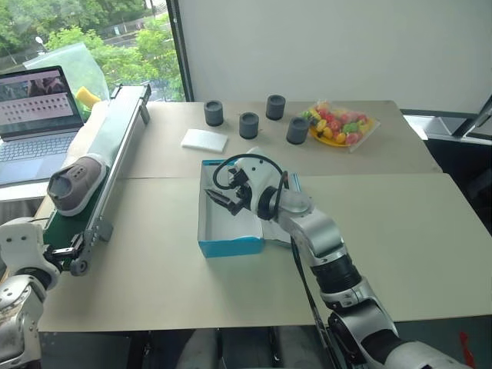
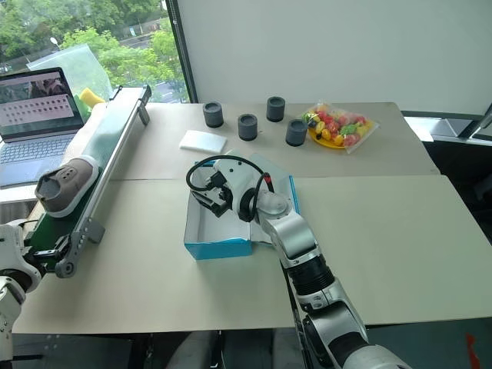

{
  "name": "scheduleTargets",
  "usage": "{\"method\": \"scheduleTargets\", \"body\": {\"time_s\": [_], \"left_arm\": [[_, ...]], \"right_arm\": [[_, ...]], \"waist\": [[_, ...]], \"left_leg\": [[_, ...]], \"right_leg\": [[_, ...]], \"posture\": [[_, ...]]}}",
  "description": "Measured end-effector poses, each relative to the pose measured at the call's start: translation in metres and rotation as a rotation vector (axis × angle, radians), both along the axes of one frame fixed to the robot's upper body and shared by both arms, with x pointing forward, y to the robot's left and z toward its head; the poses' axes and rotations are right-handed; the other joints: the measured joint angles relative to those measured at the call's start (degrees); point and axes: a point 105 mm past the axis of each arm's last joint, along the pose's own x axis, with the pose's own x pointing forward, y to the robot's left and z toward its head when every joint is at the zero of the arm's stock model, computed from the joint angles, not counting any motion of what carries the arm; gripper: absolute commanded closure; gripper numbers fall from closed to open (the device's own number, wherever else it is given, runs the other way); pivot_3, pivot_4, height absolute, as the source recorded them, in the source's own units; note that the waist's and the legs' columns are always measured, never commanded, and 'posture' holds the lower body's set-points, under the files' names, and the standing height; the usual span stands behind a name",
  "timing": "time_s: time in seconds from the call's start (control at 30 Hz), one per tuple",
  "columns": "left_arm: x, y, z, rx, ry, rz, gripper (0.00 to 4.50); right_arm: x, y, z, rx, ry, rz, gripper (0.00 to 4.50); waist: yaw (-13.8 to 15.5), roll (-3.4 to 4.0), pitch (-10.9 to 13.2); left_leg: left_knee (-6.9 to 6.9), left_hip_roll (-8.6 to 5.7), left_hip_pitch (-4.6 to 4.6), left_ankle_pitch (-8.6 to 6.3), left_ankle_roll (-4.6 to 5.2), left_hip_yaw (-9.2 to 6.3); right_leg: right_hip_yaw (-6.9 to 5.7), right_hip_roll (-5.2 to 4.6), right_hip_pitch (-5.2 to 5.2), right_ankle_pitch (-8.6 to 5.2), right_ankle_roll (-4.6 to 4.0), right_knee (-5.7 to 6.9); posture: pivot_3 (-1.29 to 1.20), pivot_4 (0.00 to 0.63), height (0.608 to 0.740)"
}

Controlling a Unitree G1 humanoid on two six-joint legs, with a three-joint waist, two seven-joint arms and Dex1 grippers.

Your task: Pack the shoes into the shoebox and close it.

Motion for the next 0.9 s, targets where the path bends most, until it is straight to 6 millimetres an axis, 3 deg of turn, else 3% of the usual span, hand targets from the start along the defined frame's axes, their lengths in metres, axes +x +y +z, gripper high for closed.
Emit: {"method": "scheduleTargets", "body": {"time_s": [0.3,0.47,0.53,0.63,0.9], "left_arm": [[0.006,0.0,-0.001,-0.016,-0.012,-0.004,0.14],[0.007,-0.002,-0.002,-0.032,-0.018,-0.008,1.6],[0.008,-0.002,0.0,-0.033,-0.027,-0.011,1.92],[0.009,-0.003,0.001,-0.03,-0.032,-0.012,2.14],[0.013,-0.006,0.006,-0.044,-0.069,0.025,2.14]], "right_arm": [[0.002,-0.003,0.002,0.007,-0.007,-0.019,0.0],[0.002,-0.005,0.005,0.012,-0.016,-0.029,0.0],[0.003,-0.005,0.005,0.013,-0.017,-0.033,0.0],[0.003,-0.006,0.006,0.015,-0.018,-0.04,0.0],[0.006,-0.01,0.007,0.025,-0.015,-0.055,0.0]], "waist": [[0.1,0.0,0.0],[0.3,0.0,0.0],[0.5,0.02,0.0],[0.5,0.03,0.0],[0.7,0.02,0.0]], "left_leg": [[-0.01,0.0,0.04,0.0,0.0,0.0],[-0.01,0.0,0.05,0.0,0.0,-0.01],[-0.01,0.0,0.09,0.0,0.0,-0.01],[-0.01,0.0,0.19,0.0,0.0,0.0],[-0.01,0.0,0.16,0.0,0.0,0.0]], "right_leg": [[0.01,-0.01,0.02,0.0,0.0,0.0],[0.0,-0.01,0.03,0.0,0.0,0.01],[0.01,-0.02,0.06,0.0,0.0,0.02],[0.01,-0.01,0.12,0.0,-0.01,0.03],[0.0,0.0,0.11,0.01,-0.01,0.03]], "posture": [[0.0,0.15,0.731],[0.0,0.15,0.731],[0.0,0.15,0.731],[0.0,0.15,0.731],[0.0,0.15,0.731]]}}
